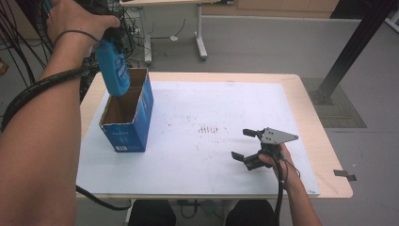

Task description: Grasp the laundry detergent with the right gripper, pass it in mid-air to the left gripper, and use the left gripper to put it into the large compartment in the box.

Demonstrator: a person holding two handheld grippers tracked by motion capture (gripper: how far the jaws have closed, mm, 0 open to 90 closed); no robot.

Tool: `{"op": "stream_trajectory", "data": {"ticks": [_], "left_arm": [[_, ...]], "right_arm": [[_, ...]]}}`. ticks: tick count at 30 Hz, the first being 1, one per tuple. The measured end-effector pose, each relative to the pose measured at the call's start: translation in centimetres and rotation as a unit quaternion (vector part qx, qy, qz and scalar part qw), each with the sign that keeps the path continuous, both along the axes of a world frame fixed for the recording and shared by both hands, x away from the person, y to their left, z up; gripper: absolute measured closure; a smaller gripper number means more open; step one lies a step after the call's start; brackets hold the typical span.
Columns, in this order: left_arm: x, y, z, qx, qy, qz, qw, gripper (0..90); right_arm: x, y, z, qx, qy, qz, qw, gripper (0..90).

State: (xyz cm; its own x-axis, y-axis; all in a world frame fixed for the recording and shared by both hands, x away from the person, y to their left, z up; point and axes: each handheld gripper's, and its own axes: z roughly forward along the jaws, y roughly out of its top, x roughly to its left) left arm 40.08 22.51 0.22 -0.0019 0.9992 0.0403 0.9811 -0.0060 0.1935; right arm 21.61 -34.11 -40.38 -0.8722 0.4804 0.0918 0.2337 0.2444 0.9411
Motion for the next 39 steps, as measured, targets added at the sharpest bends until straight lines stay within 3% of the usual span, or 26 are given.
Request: {"op": "stream_trajectory", "data": {"ticks": [7,14,23,39], "left_arm": [[0.1,0.6,-0.3,-0.009,-0.004,0.006,0.9999,37.6],[0.4,1.2,-1.0,-0.019,0.009,0.009,0.9997,37.6],[0.9,1.8,-3.2,-0.028,0.03,0.019,0.999,37.6],[1.6,1.8,-6.5,-0.024,0.06,0.013,0.9978,37.6]], "right_arm": [[0.0,0.1,0.0,0.0,0.0,-0.001,1.0,2.2],[-0.1,0.0,0.0,-0.001,0.0,-0.003,1.0,2.2],[-0.2,0.0,0.1,-0.002,-0.001,-0.003,1.0,2.2],[-0.5,-0.2,0.0,0.003,-0.002,-0.006,1.0,2.2]]}}
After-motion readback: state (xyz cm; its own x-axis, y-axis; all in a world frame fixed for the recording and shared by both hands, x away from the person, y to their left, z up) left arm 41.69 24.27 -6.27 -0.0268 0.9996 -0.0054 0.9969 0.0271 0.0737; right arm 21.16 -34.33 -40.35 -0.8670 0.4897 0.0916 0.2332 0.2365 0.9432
